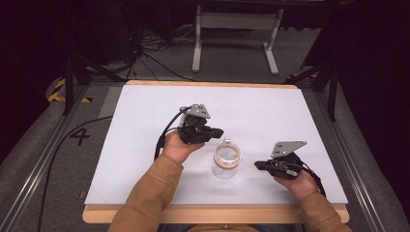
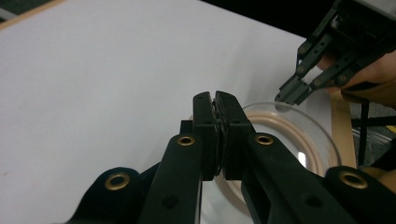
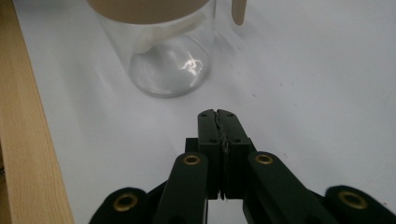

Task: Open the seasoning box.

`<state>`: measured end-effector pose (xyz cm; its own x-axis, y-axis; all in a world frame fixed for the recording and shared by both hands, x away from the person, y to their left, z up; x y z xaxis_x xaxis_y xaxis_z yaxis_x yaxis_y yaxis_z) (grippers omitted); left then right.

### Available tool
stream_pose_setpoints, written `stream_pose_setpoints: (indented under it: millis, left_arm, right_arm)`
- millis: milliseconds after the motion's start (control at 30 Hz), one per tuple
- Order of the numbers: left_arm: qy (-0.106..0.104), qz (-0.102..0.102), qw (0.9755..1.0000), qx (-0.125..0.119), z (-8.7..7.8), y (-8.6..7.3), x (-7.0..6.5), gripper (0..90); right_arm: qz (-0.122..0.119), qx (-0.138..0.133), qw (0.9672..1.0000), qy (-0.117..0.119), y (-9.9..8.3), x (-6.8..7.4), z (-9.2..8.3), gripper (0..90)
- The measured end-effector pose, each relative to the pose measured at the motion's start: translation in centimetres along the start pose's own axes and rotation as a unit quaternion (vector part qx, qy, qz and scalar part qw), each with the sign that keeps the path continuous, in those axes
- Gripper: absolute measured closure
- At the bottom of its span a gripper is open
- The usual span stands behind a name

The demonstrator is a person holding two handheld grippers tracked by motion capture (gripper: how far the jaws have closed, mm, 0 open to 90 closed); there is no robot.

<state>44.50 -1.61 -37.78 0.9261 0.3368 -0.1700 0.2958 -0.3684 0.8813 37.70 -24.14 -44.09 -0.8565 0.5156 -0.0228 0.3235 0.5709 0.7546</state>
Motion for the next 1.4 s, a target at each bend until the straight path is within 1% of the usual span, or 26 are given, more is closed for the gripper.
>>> stream_pose_setpoints:
  millis: [67, 167, 267, 333, 367, 400, 433, 500, 533, 567, 700, 733, 767, 800, 833, 867, 933, 967, 1067, 1167, 1267, 1400]
  left_arm:
    - [-0.005, -0.005, 0.9998, -0.018, 0.3, 0.2, -0.4, 87.0]
    - [-0.001, 0.0, 0.9998, -0.021, 0.7, 0.3, -0.6, 87.3]
    - [0.0, 0.002, 0.9998, -0.019, 1.2, 0.1, -0.6, 88.3]
    - [-0.002, -0.008, 0.9998, -0.019, 1.7, 0.0, -0.5, 88.2]
    - [-0.002, -0.017, 0.9997, -0.018, 1.8, -0.1, -0.5, 88.2]
    - [-0.003, -0.02, 0.9996, -0.017, 2.0, -0.2, -0.4, 88.2]
    - [-0.005, -0.018, 0.9998, -0.01, 2.2, -0.4, -0.3, 88.2]
    - [0.002, -0.017, 0.9998, -0.009, 2.4, -0.6, -0.2, 88.2]
    - [0.002, -0.016, 0.9998, -0.009, 2.4, -0.6, -0.1, 88.2]
    - [0.002, -0.021, 0.9997, -0.012, 2.4, -0.6, -0.1, 88.3]
    - [0.007, -0.023, 0.9996, -0.011, 2.6, -0.7, 0.1, 88.2]
    - [0.012, -0.021, 0.9997, -0.007, 2.8, -0.8, 0.2, 88.2]
    - [0.012, -0.021, 0.9997, -0.007, 2.8, -0.8, 0.2, 88.3]
    - [0.01, -0.024, 0.9996, -0.012, 2.9, -0.8, 0.3, 88.3]
    - [0.01, -0.025, 0.9996, -0.011, 2.8, -0.8, 0.4, 88.3]
    - [0.009, -0.022, 0.9997, -0.007, 2.8, -0.9, 0.5, 88.3]
    - [0.014, -0.027, 0.9995, -0.007, 2.8, -0.9, 0.5, 88.3]
    - [0.017, -0.025, 0.9995, -0.009, 2.8, -0.9, 0.5, 88.1]
    - [0.017, -0.024, 0.9995, -0.007, 2.8, -0.9, 0.5, 88.2]
    - [0.016, -0.023, 0.9996, -0.008, 2.8, -0.9, 0.5, 88.3]
    - [0.018, -0.017, 0.9997, -0.008, 2.8, -0.9, 0.5, 88.3]
    - [0.016, -0.019, 0.9996, -0.009, 2.9, -0.9, 0.4, 88.3]
  right_arm:
    - [0.001, -0.002, 1.0, 0.001, 0.1, 0.2, 0.0, 89.0]
    - [-0.003, -0.005, 1.0, 0.004, 0.3, 0.5, 0.0, 89.0]
    - [-0.005, -0.011, 0.9999, 0.008, 0.6, 0.9, -0.1, 89.0]
    - [-0.008, -0.017, 0.9998, 0.011, 0.9, 1.3, -0.2, 89.1]
    - [-0.013, -0.022, 0.9996, 0.014, 1.1, 1.6, -0.3, 89.1]
    - [-0.015, -0.026, 0.9994, 0.018, 1.4, 1.8, -0.3, 89.1]
    - [-0.017, -0.029, 0.9992, 0.02, 1.6, 2.0, -0.3, 89.1]
    - [-0.02, -0.04, 0.9985, 0.029, 2.2, 2.5, -0.5, 89.1]
    - [-0.021, -0.043, 0.9982, 0.035, 2.4, 2.8, -0.5, 89.1]
    - [-0.023, -0.045, 0.998, 0.037, 2.5, 3.0, -0.5, 89.1]
    - [-0.027, -0.048, 0.9975, 0.044, 2.8, 3.5, -0.3, 89.1]
    - [-0.028, -0.05, 0.9972, 0.048, 3.0, 3.7, -0.3, 89.1]
    - [-0.028, -0.05, 0.9972, 0.048, 3.0, 3.7, -0.3, 89.1]
    - [-0.028, -0.051, 0.9972, 0.048, 3.1, 3.8, -0.3, 89.1]
    - [-0.028, -0.056, 0.9968, 0.051, 3.2, 4.0, -0.3, 89.1]
    - [-0.03, -0.058, 0.9966, 0.051, 3.3, 4.0, -0.3, 89.1]
    - [-0.03, -0.06, 0.9965, 0.051, 3.4, 4.2, -0.3, 89.1]
    - [-0.029, -0.061, 0.9964, 0.052, 3.5, 4.3, -0.3, 89.1]
    - [-0.023, -0.07, 0.9957, 0.056, 3.8, 4.4, -0.3, 89.3]
    - [-0.021, -0.071, 0.9957, 0.055, 3.9, 4.6, -0.2, 89.4]
    - [-0.018, -0.073, 0.9954, 0.059, 4.1, 4.8, -0.1, 89.4]
    - [-0.018, -0.081, 0.9948, 0.059, 4.4, 5.2, 0.1, 89.4]
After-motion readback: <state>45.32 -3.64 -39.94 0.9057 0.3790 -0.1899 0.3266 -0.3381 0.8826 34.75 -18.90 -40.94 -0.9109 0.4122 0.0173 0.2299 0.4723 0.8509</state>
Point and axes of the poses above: each handheld gripper's, and its own axes: z roughly forward along the jaws, y roughly out of its top, x roughly to its left, the point moved 6 cm from there along z, roughly forward along the jaws, and after that the axes turned 5 degrees about -x, right-handed, at the moved point
